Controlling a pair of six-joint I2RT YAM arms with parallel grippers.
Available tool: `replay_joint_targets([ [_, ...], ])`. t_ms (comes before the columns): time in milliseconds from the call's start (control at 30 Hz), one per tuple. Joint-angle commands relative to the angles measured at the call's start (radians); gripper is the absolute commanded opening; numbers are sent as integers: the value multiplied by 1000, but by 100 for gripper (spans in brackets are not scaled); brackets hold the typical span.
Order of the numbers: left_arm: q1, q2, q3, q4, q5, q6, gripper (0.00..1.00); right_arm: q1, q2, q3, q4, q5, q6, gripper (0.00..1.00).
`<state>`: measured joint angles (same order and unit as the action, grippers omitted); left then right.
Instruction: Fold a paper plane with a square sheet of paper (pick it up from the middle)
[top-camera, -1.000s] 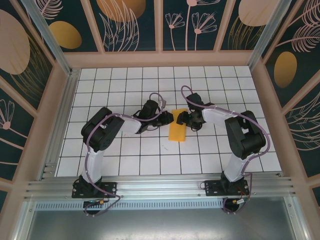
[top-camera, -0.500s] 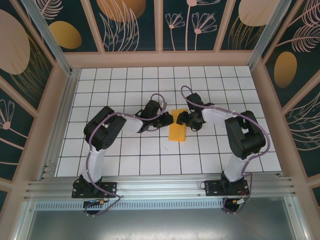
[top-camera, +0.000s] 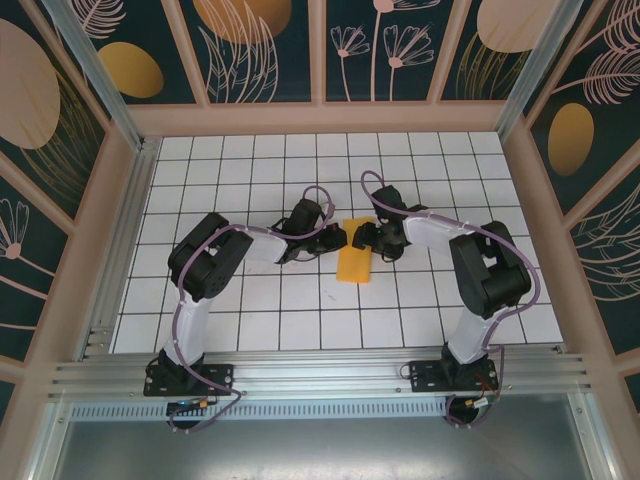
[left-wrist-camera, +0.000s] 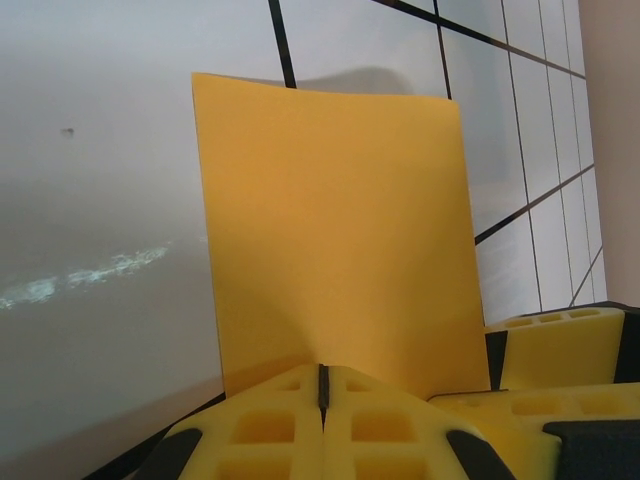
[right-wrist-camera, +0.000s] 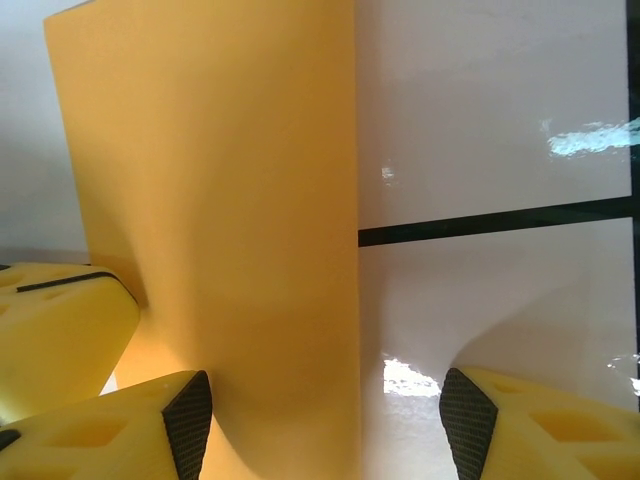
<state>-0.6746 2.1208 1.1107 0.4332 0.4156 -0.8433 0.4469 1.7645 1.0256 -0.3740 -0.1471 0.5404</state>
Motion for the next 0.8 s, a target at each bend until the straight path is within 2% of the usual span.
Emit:
replay_joint_targets([
  [0, -6, 45, 14, -100, -50, 51, 5, -2, 5, 21, -42, 39, 12, 67],
  [300, -7, 53, 43, -167, -80, 95, 5, -4, -58, 21, -32, 16, 21, 69],
  [500, -9, 65, 49, -165, -60, 100, 5, -5, -98, 18, -25, 12, 26, 68],
  [667, -9, 62, 48, -167, -63, 105, 5, -14, -150, -13, 6, -2, 39, 58],
  [733, -10, 63, 44, -165, -63, 107, 5, -33, -162, -35, 50, -88, 37, 48],
  [767, -10, 66, 49, -169, -60, 107, 5, -41, -162, -42, 70, -129, 38, 39],
])
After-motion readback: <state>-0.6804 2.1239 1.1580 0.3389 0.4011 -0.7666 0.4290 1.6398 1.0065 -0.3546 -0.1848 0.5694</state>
